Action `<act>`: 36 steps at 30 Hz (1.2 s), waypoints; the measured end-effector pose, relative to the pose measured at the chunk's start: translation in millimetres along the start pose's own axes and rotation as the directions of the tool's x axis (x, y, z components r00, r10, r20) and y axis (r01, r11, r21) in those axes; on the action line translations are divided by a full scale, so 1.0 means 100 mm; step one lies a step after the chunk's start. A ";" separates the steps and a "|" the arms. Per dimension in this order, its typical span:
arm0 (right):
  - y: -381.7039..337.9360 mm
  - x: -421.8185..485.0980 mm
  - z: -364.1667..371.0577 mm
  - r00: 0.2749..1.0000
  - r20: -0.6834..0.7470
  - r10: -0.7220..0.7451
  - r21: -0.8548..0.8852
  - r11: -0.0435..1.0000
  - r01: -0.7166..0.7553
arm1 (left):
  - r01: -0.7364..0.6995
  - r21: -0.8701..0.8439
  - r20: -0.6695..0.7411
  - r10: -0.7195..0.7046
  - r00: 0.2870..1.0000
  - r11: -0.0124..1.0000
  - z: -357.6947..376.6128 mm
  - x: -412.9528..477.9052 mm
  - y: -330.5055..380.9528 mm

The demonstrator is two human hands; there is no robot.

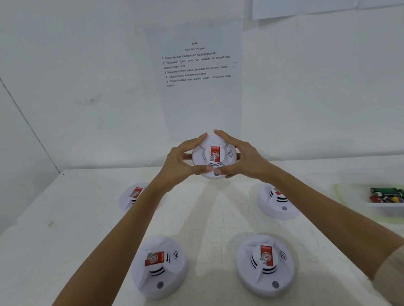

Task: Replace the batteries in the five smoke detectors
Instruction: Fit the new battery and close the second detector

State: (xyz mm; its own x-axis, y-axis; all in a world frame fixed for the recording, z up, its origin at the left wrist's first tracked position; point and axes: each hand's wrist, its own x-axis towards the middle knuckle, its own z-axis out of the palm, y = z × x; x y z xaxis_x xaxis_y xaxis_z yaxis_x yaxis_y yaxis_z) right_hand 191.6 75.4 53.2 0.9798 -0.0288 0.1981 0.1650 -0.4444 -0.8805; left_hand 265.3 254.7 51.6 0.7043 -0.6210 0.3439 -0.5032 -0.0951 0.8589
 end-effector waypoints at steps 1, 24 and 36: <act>0.00 0.00 0.00 1.000 0.001 0.000 -0.016 1.000 0.000 | 0.007 -0.004 -0.002 -0.007 1.000 1.000 0.00 -0.01 0.00; 0.06 0.06 0.06 0.999 -0.011 -0.039 -0.044 0.998 0.038 | 0.021 -0.001 -0.034 -0.021 0.999 1.000 -0.06 -0.04 0.04; 0.07 0.06 0.06 0.999 0.001 -0.044 -0.046 0.998 0.044 | 0.031 -0.005 -0.018 -0.031 0.999 1.000 -0.05 -0.07 0.03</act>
State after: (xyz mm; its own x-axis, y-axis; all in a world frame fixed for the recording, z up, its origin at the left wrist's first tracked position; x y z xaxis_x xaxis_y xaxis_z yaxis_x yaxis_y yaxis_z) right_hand 199.2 77.6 45.1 0.9717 -0.0082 0.2360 0.2024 -0.4861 -0.8501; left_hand 261.9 262.4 53.5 0.7285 -0.6036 0.3240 -0.4787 -0.1103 0.8710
